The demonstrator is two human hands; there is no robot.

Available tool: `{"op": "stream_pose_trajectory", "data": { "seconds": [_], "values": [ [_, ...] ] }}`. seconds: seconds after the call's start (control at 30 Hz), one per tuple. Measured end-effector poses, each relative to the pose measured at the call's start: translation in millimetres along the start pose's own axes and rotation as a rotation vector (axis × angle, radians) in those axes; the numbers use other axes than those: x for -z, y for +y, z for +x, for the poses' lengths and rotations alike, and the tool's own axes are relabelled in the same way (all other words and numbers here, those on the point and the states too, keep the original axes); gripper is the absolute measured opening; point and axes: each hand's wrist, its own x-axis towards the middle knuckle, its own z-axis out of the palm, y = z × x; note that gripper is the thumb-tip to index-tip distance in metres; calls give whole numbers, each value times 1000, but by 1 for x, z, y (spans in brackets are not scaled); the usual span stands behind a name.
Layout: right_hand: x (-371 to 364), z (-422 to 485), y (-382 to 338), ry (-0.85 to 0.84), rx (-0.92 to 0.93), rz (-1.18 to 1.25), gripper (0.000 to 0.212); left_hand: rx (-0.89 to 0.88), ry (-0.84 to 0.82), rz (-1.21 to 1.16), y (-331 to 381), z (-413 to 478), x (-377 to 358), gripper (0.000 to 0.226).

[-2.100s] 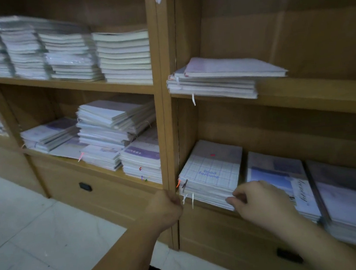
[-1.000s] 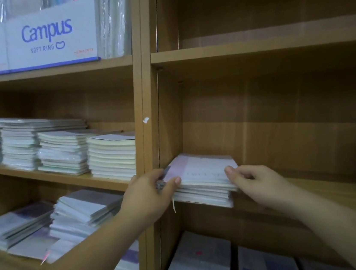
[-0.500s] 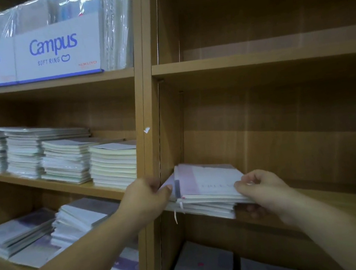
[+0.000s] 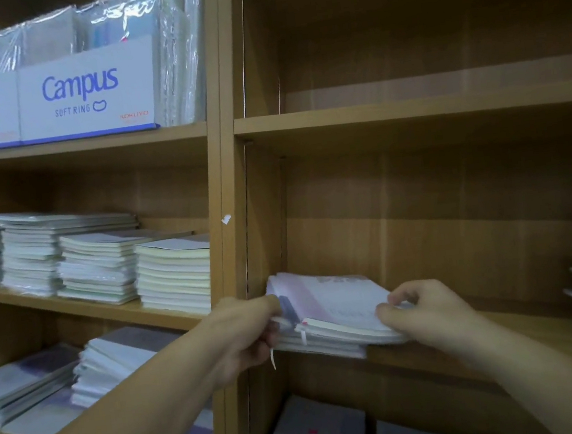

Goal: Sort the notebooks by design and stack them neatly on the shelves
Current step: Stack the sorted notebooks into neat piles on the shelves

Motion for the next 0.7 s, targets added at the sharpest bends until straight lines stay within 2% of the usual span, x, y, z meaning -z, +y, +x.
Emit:
{"op": "stream_pose_trajectory", "data": {
  "seconds": [0.07, 0.13, 0.23, 0.3, 0.4, 0.47, 0.53, 0.6, 0.7],
  "values": [
    [6, -4, 7, 26, -6, -35, 40, 72, -206, 42, -1, -13, -2, 14],
    [13, -8, 12, 13, -29, -62, 41, 139, -333, 105, -7, -21, -3, 27],
    [18, -16, 9, -80, -66, -82, 53, 142, -286, 9, -18, -14, -8, 58],
    [15, -20, 4, -116, -32, -116, 63, 63, -210, -118, -20, -10, -18, 51],
    [11, -33, -1, -99, 15, -105, 65, 16, -154, -204, -21, -11, -28, 44],
    [14, -43, 4, -106, 23, -75, 58, -9, -218, -235, -26, -20, -28, 37],
    [17, -56, 15, -197, 36, 70, 45, -71, -298, -240, -37, -38, -25, 32],
    [18, -72, 33, -265, 84, 210, 54, -159, -373, -224, -56, -55, -23, 35],
    [9, -99, 71, -237, 162, 262, 74, -240, -433, -167, -90, -67, -25, 43]
  ]
}}
